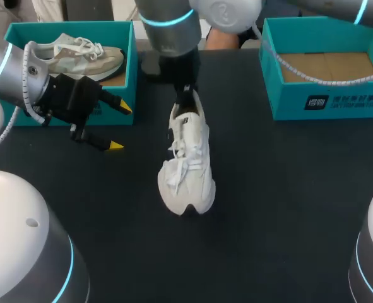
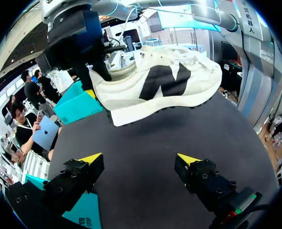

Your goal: Take the shoe out of the shoebox, open the shoe tongue, remove and reinsert the insole, then place the shoe into the shoebox

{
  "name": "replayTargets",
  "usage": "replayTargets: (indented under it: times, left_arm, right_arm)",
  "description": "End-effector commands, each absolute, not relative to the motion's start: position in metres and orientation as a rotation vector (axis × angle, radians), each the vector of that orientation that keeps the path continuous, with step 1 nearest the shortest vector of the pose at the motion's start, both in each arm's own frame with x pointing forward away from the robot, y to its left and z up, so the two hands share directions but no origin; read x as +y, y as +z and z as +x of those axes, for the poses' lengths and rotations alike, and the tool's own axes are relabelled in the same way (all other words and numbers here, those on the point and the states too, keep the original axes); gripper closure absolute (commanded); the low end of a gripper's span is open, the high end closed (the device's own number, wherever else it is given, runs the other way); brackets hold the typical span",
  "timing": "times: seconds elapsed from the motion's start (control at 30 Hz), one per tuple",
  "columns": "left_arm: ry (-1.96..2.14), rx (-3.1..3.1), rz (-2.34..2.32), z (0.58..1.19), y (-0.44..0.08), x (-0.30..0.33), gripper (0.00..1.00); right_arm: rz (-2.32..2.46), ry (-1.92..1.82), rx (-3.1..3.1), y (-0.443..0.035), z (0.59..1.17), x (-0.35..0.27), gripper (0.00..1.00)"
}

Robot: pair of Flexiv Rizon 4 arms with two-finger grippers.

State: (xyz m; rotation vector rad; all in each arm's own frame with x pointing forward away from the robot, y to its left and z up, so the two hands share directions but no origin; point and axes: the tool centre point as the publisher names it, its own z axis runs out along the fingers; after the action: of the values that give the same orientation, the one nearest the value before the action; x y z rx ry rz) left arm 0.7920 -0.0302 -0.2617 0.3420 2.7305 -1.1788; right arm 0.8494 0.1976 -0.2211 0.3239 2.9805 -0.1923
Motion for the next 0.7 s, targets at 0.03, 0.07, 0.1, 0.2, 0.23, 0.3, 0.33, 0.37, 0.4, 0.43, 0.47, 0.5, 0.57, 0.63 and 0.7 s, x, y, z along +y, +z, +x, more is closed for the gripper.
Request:
replayTargets:
  times: [0.03,0.07,0.1,0.2,0.23,0.3,0.33,0.37,0.4,0.43,0.47,0.5,0.57,0.63,0.7]
  left_arm:
    - [-1.176,2.733,0.343,0.792,-0.262,-0.031,0.00]
    - [-1.176,2.733,0.343,0.792,-0.262,-0.031,0.00]
    - [-1.176,2.733,0.343,0.792,-0.262,-0.031,0.00]
    - [-1.176,2.733,0.343,0.792,-0.262,-0.031,0.00]
    - [-1.176,2.733,0.343,0.792,-0.262,-0.031,0.00]
    - [-1.176,2.733,0.343,0.792,-0.262,-0.031,0.00]
    - [-1.176,2.733,0.343,0.792,-0.262,-0.031,0.00]
    - [-1.176,2.733,0.343,0.792,-0.262,-0.031,0.00]
    - [-1.176,2.733,0.343,0.792,-0.262,-0.031,0.00]
    - [-1.176,2.733,0.343,0.792,-0.262,-0.031,0.00]
    - [-1.176,2.733,0.343,0.792,-0.262,-0.031,0.00]
    - [-1.176,2.733,0.343,0.792,-0.262,-0.031,0.00]
    - [-1.176,2.733,0.343,0.792,-0.262,-0.031,0.00]
    - [-1.176,2.733,0.343,0.792,-0.262,-0.031,0.00]
    - [-1.176,2.733,0.343,0.792,-0.262,-0.031,0.00]
  right_arm:
    - [0.298,-0.146,2.969,-0.160,0.842,0.176,1.00]
    - [0.291,-0.154,2.959,-0.154,0.843,0.175,1.00]
    - [0.283,-0.128,2.955,-0.150,0.844,0.174,1.00]
    - [0.248,-0.133,2.946,-0.133,0.849,0.172,1.00]
    - [0.242,-0.157,2.944,-0.130,0.849,0.172,1.00]
    - [0.247,-0.141,2.936,-0.120,0.851,0.172,1.00]
    - [0.251,-0.163,2.936,-0.116,0.852,0.172,1.00]
    - [0.242,-0.148,2.928,-0.111,0.853,0.173,1.00]
    - [0.245,-0.136,2.934,-0.106,0.854,0.174,1.00]
    - [0.276,-0.161,2.933,-0.104,0.854,0.173,1.00]
    - [0.273,-0.160,2.917,-0.098,0.854,0.173,1.00]
    - [0.271,-0.160,2.920,-0.096,0.853,0.174,1.00]
    - [0.271,-0.160,2.920,-0.096,0.853,0.174,1.00]
    - [0.271,-0.160,2.920,-0.096,0.853,0.174,1.00]
    - [0.271,-0.160,2.920,-0.096,0.853,0.174,1.00]
